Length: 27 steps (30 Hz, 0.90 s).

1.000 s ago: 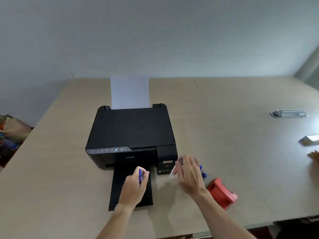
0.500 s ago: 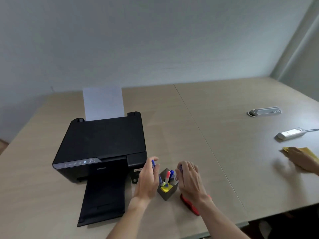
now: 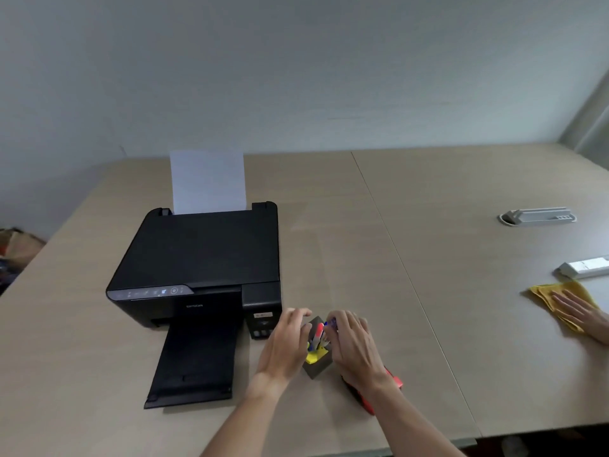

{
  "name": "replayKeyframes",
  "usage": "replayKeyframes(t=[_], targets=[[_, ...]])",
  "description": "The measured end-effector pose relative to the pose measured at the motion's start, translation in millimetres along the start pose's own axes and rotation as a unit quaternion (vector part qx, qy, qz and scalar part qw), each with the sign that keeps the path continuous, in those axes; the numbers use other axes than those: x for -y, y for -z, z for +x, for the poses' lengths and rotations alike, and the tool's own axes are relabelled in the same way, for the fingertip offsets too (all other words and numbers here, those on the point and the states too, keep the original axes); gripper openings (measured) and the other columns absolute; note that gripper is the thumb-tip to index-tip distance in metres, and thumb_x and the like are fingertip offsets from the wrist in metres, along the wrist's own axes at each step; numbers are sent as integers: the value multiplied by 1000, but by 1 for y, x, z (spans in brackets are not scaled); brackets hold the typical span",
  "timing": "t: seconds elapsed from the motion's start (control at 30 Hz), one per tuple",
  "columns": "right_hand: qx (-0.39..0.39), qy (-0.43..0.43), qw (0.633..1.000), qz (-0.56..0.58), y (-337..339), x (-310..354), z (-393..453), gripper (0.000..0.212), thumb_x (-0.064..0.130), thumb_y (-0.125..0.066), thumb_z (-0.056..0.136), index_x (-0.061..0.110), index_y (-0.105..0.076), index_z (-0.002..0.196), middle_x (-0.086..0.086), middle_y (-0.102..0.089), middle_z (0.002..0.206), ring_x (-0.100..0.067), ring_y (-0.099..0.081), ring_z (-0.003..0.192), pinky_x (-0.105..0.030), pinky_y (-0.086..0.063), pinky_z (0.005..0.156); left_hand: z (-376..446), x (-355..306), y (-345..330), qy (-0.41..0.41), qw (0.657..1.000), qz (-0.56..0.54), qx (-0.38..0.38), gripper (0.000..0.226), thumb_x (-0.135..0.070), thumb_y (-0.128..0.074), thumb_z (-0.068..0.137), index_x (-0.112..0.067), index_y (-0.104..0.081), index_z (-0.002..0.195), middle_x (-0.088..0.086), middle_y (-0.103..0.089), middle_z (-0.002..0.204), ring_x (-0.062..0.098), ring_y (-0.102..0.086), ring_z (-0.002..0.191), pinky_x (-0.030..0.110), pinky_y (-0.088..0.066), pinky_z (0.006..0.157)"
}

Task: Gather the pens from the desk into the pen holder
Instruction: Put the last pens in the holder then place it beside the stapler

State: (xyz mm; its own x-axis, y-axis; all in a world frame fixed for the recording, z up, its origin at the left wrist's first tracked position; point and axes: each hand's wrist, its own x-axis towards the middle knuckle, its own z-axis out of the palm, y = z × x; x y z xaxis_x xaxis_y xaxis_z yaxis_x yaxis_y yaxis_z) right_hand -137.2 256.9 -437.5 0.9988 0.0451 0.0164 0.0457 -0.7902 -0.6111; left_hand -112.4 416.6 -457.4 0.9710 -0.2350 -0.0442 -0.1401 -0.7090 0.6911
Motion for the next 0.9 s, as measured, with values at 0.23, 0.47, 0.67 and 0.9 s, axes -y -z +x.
replayKeyframes(t=[0.23, 0.47, 0.67, 0.9], targets=[[-92, -86, 989, -80, 87, -84, -96, 30, 34, -32, 91, 16, -55, 96, 0, -59, 89, -23, -54, 86, -31, -35, 82, -17, -119, -74, -160, 979, 77, 97, 36, -24, -55, 84, -20, -60, 119, -7, -54, 115, 12, -52, 107, 25, -49, 92], [-160, -112, 976, -92, 165, -145, -184, 22, 25, -50, 89, 24, -54, 110, 5, -57, 100, -17, -51, 93, -31, -41, 85, -52, -220, -147, -226, 930, 156, 245, 105, -70, -61, 68, -16, -26, 151, -2, -41, 138, 19, -40, 126, 31, -40, 110], [-182, -145, 970, -74, 192, -181, -254, 52, 19, -38, 69, 20, -53, 119, 2, -56, 110, -20, -51, 100, -31, -34, 90, -54, -277, -181, -246, 920, 182, 246, 70, -52, -74, 63, -16, -53, 120, -1, -53, 115, 19, -53, 109, 28, -49, 93], [-191, -229, 948, -107, 209, -224, -327, 40, 42, -50, 79, 25, -55, 115, 5, -55, 110, -18, -53, 104, -30, -37, 94, -50, -343, -205, -264, 917, 192, 228, 54, -41, -71, 65, -15, -57, 111, 0, -55, 111, 20, -51, 107, 28, -48, 92]])
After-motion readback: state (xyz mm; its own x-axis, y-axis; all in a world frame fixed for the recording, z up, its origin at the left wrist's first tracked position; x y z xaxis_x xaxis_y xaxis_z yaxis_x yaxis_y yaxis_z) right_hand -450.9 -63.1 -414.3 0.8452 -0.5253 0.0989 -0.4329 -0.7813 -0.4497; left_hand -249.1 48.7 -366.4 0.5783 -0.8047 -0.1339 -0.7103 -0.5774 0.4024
